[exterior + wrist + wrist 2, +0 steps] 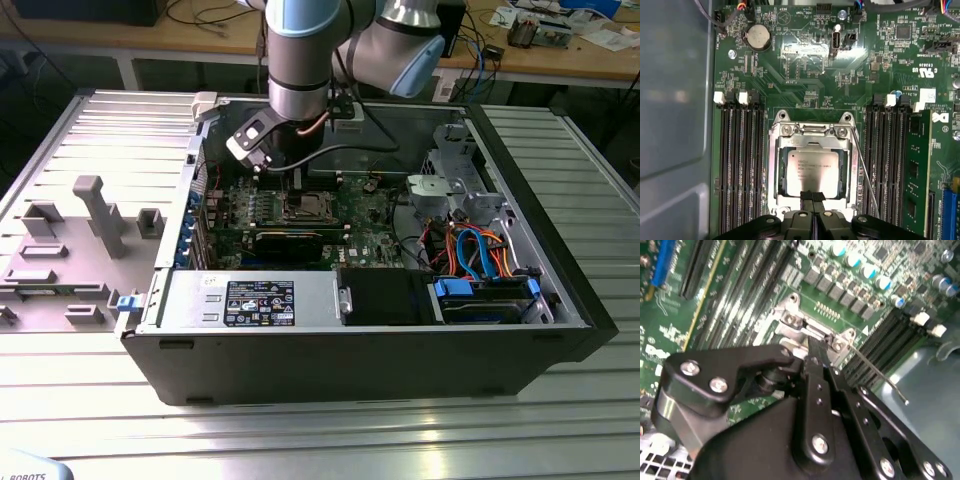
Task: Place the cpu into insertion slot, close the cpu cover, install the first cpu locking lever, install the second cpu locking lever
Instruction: 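Close the cpu cover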
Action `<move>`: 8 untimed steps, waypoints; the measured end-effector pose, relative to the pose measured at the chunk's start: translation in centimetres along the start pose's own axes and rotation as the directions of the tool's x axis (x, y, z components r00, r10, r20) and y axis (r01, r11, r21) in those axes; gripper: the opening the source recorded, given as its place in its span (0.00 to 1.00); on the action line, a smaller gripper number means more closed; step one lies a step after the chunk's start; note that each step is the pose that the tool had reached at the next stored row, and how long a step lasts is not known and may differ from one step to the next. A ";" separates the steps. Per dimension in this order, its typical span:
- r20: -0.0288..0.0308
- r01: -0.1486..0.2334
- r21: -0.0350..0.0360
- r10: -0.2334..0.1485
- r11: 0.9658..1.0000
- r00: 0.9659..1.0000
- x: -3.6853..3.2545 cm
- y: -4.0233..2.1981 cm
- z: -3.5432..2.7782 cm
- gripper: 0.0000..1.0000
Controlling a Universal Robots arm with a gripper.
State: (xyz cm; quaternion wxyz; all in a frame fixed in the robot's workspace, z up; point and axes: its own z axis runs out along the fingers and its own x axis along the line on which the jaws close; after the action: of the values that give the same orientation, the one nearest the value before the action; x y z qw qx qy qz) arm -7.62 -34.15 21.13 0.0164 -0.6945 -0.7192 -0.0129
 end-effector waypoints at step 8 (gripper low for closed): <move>0.002 0.000 0.000 0.000 1.000 1.000 0.01 2.03 0.00 0.11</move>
State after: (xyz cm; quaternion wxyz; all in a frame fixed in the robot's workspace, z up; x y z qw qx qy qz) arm -5.59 -34.07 21.12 0.0157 -0.6945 -0.7192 -0.0123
